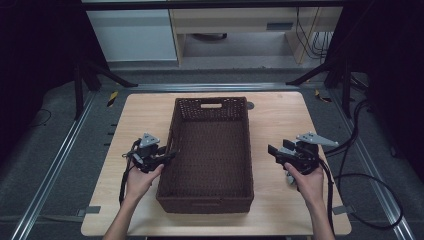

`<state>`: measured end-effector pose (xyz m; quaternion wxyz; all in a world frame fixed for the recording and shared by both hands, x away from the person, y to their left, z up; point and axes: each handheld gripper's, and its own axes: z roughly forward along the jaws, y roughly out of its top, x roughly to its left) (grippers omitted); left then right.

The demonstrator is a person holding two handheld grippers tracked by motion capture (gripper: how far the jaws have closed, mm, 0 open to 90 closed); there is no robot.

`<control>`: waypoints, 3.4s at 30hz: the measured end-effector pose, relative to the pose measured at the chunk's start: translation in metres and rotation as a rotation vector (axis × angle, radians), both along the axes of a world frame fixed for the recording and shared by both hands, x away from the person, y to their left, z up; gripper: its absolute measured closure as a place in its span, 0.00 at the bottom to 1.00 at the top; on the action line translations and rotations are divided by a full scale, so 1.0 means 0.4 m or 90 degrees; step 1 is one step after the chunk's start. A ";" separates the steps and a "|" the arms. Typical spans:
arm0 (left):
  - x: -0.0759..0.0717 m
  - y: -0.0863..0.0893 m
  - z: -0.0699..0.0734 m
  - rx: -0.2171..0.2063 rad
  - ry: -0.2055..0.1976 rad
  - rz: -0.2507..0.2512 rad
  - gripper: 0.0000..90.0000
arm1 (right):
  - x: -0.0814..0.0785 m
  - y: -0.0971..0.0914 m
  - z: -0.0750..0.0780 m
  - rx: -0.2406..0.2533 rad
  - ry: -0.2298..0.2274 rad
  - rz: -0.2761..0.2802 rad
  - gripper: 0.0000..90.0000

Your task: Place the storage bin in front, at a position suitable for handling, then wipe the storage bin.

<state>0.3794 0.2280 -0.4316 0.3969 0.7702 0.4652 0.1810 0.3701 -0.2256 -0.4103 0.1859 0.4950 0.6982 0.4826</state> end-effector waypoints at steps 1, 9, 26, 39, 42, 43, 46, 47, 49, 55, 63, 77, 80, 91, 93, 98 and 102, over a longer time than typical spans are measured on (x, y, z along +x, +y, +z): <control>0.000 0.000 0.000 -0.001 0.000 0.000 0.65 | -0.001 -0.006 -0.002 -0.003 0.002 -0.002 0.37; 0.000 0.000 0.000 -0.001 -0.001 0.000 0.65 | -0.011 -0.074 -0.043 -0.021 0.026 -0.045 0.36; 0.000 -0.001 0.000 0.003 -0.005 -0.003 0.65 | 0.001 -0.135 -0.136 -0.091 0.074 -0.100 0.40; -0.001 -0.002 0.000 0.005 -0.006 -0.002 0.65 | 0.014 -0.150 -0.174 -0.134 0.107 -0.110 0.45; -0.001 -0.002 0.000 0.006 -0.006 -0.001 0.65 | 0.016 -0.149 -0.181 -0.137 0.116 -0.108 0.47; -0.001 -0.002 0.000 0.006 -0.006 -0.001 0.65 | 0.016 -0.149 -0.183 -0.138 0.116 -0.105 0.50; -0.001 -0.002 0.000 0.006 -0.006 -0.001 0.65 | 0.017 -0.147 -0.182 -0.139 0.127 -0.104 0.58; -0.001 -0.002 0.000 0.006 -0.006 -0.001 0.65 | 0.017 -0.147 -0.182 -0.139 0.127 -0.104 0.58; -0.001 -0.003 0.000 0.006 -0.006 -0.001 0.65 | 0.019 -0.151 -0.182 -0.133 0.136 -0.104 0.63; -0.001 -0.002 0.000 0.006 -0.006 -0.001 0.65 | 0.019 -0.151 -0.176 -0.126 0.146 -0.097 0.72; -0.001 -0.001 0.000 0.004 -0.005 -0.002 0.65 | 0.011 -0.135 -0.145 -0.107 0.121 -0.080 0.74; 0.001 -0.001 0.000 0.002 -0.004 -0.005 0.65 | 0.007 -0.101 -0.107 -0.075 0.070 -0.076 0.73; 0.000 -0.002 0.000 0.004 -0.004 -0.004 0.66 | 0.013 -0.094 -0.104 -0.071 0.065 -0.073 0.73; 0.000 -0.004 0.002 0.007 -0.002 -0.003 0.68 | 0.038 -0.072 -0.084 -0.059 0.044 -0.073 0.73; -0.001 -0.004 0.002 0.006 -0.003 -0.003 0.68 | 0.042 -0.071 -0.083 -0.053 0.048 -0.072 0.73; -0.002 -0.005 0.002 0.006 -0.002 -0.003 0.68 | 0.056 -0.058 -0.084 -0.058 0.049 -0.068 0.74; -0.003 -0.007 0.003 0.010 -0.002 -0.005 0.68 | 0.091 -0.039 -0.078 -0.069 0.047 -0.068 0.74</control>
